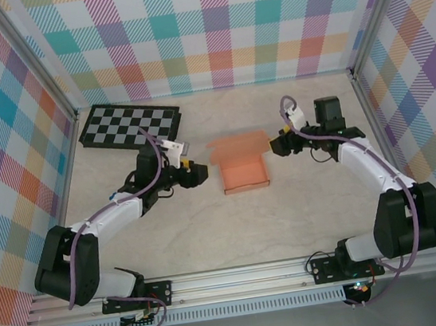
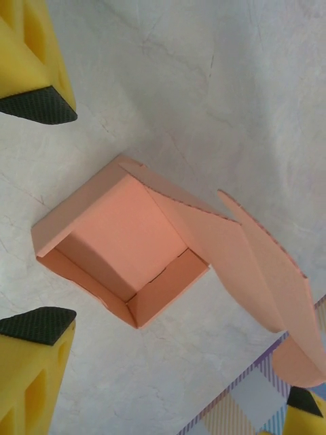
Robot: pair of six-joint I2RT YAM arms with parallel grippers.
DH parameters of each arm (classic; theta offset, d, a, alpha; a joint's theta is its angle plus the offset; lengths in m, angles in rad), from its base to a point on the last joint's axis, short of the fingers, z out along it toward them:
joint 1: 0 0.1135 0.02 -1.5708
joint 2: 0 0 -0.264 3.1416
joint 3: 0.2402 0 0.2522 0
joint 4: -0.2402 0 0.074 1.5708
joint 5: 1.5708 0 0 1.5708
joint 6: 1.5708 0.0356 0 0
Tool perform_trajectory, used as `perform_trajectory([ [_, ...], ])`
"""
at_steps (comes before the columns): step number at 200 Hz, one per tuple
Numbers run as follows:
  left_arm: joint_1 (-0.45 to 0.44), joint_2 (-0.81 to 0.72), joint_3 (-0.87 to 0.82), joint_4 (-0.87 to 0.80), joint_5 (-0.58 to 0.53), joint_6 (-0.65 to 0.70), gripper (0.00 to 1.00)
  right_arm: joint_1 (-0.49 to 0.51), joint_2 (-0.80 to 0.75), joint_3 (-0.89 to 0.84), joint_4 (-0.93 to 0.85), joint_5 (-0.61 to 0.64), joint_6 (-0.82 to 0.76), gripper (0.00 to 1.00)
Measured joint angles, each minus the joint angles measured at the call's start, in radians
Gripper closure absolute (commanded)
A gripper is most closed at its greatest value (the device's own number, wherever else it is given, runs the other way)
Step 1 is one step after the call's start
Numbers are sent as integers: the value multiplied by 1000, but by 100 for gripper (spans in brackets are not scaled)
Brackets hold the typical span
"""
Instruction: Fold the paper box
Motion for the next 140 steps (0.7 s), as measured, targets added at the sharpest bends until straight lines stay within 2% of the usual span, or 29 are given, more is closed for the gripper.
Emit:
perform_trajectory([
  [24, -6, -8, 0, 16, -28, -37, 27, 0, -19, 57, -61, 36, 189, 36],
  [47, -26, -19, 0, 16, -45, -53, 27, 0, -38, 60, -132, 33, 301, 34],
  [53, -31, -21, 0, 16, -44, -58, 27, 0, -34, 66, -156, 29, 320, 29],
  [62, -36, -23, 0, 15, -44, -63, 27, 0, -23, 79, -189, 14, 347, 16],
  [70, -37, -23, 0, 12, -44, -66, 27, 0, -13, 91, -211, -3, 365, 14],
  [101, -37, -25, 10, -26, -44, -77, 24, 0, 10, 146, -272, -59, 360, 14],
  [140, -37, -31, 70, -36, -16, -143, 19, 0, 99, 256, -322, -76, 271, 13],
])
